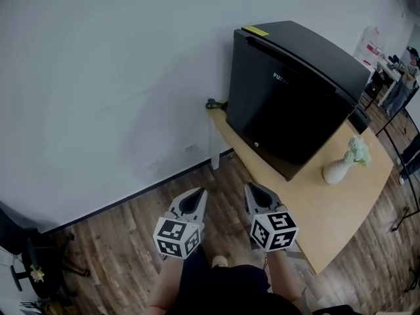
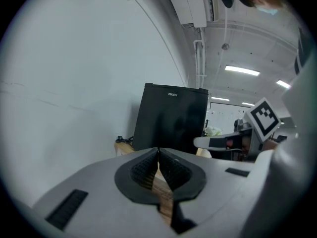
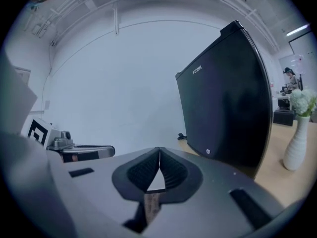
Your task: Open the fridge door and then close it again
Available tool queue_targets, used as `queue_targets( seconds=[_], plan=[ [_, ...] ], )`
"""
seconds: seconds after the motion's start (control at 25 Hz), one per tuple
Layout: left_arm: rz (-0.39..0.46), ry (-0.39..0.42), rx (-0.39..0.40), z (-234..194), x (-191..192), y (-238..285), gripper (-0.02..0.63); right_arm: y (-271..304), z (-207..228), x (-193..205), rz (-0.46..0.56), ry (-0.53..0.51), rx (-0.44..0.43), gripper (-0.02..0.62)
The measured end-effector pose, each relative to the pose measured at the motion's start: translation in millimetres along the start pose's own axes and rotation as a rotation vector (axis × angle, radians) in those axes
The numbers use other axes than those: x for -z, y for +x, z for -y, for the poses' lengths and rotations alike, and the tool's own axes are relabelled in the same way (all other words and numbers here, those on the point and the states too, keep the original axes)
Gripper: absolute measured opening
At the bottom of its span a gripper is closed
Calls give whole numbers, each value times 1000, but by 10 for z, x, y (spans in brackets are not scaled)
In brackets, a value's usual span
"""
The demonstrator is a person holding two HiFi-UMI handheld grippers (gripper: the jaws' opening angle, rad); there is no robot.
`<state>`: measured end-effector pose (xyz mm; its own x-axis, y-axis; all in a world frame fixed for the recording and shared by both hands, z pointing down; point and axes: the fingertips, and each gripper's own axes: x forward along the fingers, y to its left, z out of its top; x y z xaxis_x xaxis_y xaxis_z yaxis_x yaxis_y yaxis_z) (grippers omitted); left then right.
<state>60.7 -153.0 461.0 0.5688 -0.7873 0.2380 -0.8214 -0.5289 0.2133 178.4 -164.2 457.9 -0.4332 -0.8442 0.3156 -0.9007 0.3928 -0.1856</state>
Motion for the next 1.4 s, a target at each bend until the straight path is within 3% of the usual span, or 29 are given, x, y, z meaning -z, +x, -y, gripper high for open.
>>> queue_targets(
  seconds=[0.52, 1.28, 1.4],
  plan=[
    [6, 25, 85, -646, -588, 466, 6, 672, 180, -1050, 96, -159, 92, -9],
    [37, 40, 225, -1092, -1099, 896, 6, 1086, 341, -2407, 159, -466, 278, -6],
    [41, 32, 237, -1161, -1130, 931, 6, 1133, 372, -2595, 133, -528, 315, 64]
  ],
)
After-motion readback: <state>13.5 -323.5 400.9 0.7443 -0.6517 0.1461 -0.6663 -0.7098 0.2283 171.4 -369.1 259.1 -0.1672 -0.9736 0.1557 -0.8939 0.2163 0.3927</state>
